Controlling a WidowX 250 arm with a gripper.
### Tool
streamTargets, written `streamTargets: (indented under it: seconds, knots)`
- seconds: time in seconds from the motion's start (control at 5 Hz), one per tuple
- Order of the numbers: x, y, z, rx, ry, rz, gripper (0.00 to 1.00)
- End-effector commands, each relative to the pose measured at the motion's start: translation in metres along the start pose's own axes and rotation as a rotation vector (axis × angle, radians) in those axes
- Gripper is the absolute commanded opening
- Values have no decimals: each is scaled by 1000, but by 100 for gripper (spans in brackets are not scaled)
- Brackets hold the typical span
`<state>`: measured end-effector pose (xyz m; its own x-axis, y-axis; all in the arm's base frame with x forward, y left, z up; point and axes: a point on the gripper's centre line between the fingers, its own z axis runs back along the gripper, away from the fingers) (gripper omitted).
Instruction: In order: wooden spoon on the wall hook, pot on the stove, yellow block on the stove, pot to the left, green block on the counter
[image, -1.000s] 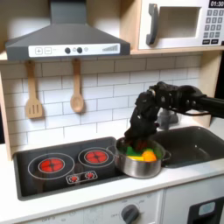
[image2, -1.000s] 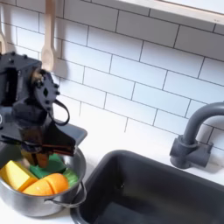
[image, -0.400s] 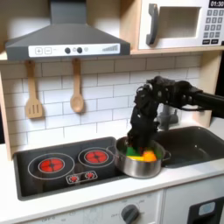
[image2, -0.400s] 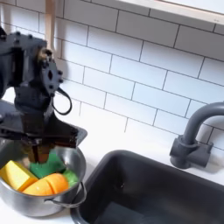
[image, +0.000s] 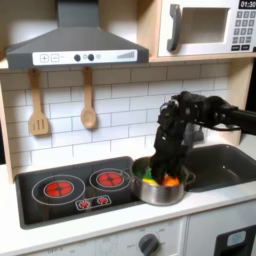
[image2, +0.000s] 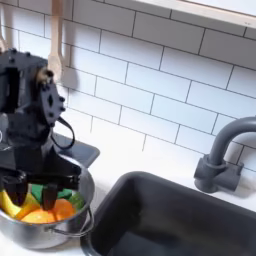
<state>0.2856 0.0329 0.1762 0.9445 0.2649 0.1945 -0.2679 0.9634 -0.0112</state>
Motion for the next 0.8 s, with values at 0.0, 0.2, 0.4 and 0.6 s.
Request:
streamTargets:
  seconds: [0.0,0.2,0.4,0.6]
  knots:
    - [3,13,12,-2,-13,34,100]
    - [9,16,11,-4,-15,57,100]
    - [8,15,-3,11,9,99,100]
    - [6,10,-18,4,39,110,100]
